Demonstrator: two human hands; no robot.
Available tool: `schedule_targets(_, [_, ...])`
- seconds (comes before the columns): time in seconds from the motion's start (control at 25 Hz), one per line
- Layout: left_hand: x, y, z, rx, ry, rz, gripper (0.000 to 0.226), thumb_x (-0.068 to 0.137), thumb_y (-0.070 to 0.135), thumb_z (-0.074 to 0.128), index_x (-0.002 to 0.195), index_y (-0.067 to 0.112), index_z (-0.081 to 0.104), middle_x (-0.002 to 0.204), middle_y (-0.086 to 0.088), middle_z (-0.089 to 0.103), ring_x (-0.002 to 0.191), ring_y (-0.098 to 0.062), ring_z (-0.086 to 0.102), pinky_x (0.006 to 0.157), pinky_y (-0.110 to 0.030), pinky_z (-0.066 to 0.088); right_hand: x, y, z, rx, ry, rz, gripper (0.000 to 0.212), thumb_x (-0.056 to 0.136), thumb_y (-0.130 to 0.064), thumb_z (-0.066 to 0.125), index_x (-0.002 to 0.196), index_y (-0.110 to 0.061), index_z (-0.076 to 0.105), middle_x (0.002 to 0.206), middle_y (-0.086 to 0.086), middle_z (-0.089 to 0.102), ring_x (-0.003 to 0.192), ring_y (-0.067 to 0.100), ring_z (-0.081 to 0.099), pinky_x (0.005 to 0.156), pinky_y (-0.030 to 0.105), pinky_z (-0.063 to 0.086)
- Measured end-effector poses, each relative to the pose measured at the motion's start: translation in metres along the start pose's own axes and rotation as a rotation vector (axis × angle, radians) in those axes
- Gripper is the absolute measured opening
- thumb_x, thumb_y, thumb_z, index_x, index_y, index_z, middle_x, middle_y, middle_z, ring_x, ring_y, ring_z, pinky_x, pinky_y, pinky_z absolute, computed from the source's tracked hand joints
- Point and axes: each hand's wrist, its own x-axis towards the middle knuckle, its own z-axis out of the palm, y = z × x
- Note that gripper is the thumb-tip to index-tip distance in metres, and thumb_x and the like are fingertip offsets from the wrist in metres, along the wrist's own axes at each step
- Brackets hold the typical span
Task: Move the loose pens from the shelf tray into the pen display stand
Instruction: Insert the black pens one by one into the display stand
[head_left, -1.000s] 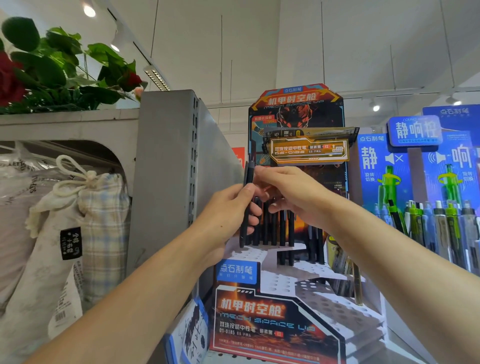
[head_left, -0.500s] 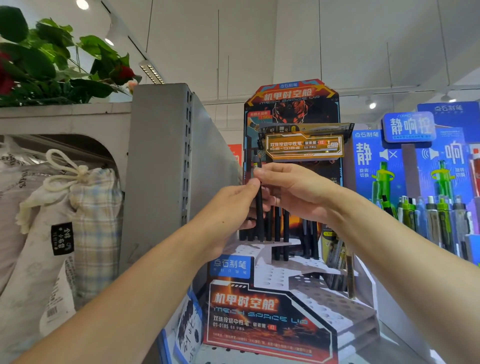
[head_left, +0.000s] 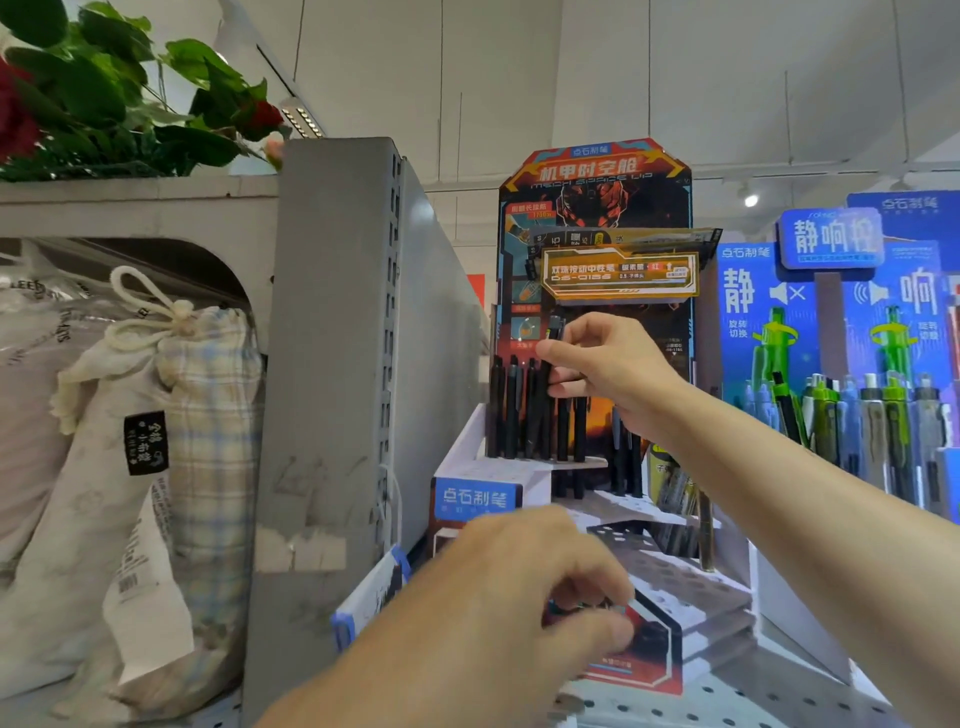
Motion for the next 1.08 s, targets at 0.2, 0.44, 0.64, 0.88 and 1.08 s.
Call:
schedule_targets(0.2, [-0.003,-0.016,0.016,-0.013,-0.076,-0.104,0.023,0.088,0.042,0.072,0.111,0.039,0.073,0.099,0.021,0.063,0.094,0.009,0.055,0.078,-0.003,0.042,-0.002,0.005,0.011,-0.104,0.02,-0.017,0.019,0.085,-0.014,0.081,0.089,-0.011,0.063,0.087,0.01,0.069,0.071,0.019,0.071,0.069,0.038,0.065])
schedule_targets(0.44, [-0.007,-0.019,0.021,-0.079,-0.097,-0.115,0.023,0.085,0.039,0.076,0.107,0.038,0.073,0.1,0.024,0.066,0.088,0.006,0.061,0.08,-0.013,0.05,-0.001,0.014,0.014,-0.192,0.023,0.013,0.021,0.084,-0.013,0.082,0.088,-0.008,0.062,0.081,0.012,0.071,0.063,0.019,0.072,0.06,0.033,0.064])
schedule_targets(0.64, [-0.009,-0.017,0.025,-0.084,-0.201,-0.13,0.019,0.086,0.039,0.075,0.105,0.037,0.074,0.099,0.019,0.068,0.089,0.004,0.063,0.087,-0.026,0.055,-0.004,0.023,0.022,-0.38,0.033,-0.018,0.025,0.086,-0.018,0.081,0.081,-0.009,0.058,0.072,0.011,0.074,0.057,0.021,0.075,0.056,0.036,0.063])
schedule_targets(0.88, [-0.01,-0.013,0.024,-0.034,-0.236,-0.147,0.022,0.086,0.045,0.073,0.107,0.039,0.072,0.102,0.018,0.063,0.095,0.003,0.057,0.09,-0.027,0.053,-0.005,0.012,0.024,-0.593,0.017,-0.037,0.028,0.089,-0.022,0.078,0.072,-0.008,0.059,0.065,0.009,0.074,0.053,0.018,0.074,0.056,0.037,0.064])
schedule_targets(1.08, [-0.01,-0.01,0.025,0.004,-0.243,-0.153,0.021,0.087,0.044,0.073,0.107,0.037,0.074,0.1,0.017,0.063,0.095,0.0,0.057,0.09,-0.029,0.052,-0.009,0.003,0.025,-0.597,-0.048,-0.036,0.026,0.089,-0.019,0.078,0.077,-0.009,0.057,0.068,0.011,0.075,0.058,0.019,0.075,0.062,0.038,0.065])
